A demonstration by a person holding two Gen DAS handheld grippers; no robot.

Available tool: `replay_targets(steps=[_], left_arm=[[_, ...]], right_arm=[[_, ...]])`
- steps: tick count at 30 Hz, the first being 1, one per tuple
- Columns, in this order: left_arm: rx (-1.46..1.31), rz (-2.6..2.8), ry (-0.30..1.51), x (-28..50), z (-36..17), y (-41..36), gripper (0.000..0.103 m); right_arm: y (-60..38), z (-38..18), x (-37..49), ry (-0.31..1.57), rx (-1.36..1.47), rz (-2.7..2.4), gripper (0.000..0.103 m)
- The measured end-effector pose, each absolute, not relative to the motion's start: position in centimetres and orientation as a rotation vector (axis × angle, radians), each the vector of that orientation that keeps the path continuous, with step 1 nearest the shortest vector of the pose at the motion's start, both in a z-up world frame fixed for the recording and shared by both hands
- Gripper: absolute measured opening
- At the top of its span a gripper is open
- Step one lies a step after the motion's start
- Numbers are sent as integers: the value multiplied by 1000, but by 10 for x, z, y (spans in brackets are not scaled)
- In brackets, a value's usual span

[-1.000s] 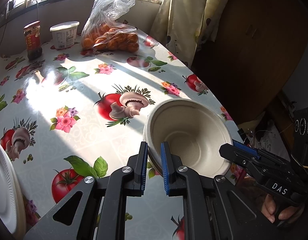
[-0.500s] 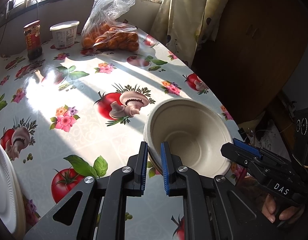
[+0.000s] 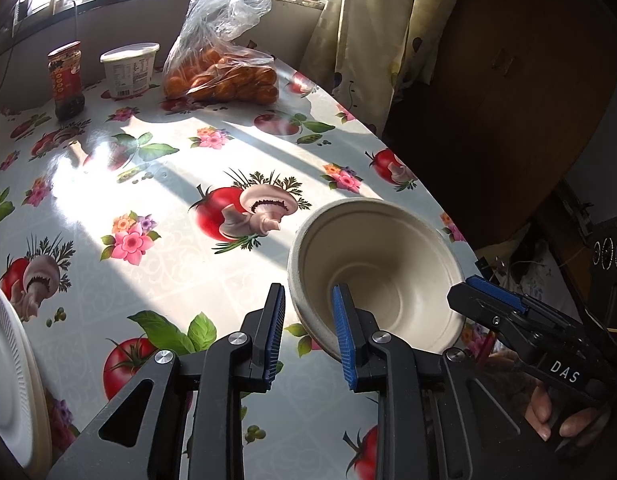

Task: Organize plates and bowls
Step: 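Open right gripper to release the bowl while left gripper holds its bowl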

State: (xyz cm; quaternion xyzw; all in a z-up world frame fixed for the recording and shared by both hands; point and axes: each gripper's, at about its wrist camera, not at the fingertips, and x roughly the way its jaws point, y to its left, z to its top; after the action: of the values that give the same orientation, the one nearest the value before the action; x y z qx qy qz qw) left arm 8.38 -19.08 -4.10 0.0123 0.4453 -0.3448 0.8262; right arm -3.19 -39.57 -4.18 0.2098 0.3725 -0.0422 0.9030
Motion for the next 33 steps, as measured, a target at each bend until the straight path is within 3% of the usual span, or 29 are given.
replay_targets(steps=[33], left_arm=[[54, -709, 944, 84, -43, -192, 26]], right_arm=[[-405, -45, -39, 750, 474, -61, 47]])
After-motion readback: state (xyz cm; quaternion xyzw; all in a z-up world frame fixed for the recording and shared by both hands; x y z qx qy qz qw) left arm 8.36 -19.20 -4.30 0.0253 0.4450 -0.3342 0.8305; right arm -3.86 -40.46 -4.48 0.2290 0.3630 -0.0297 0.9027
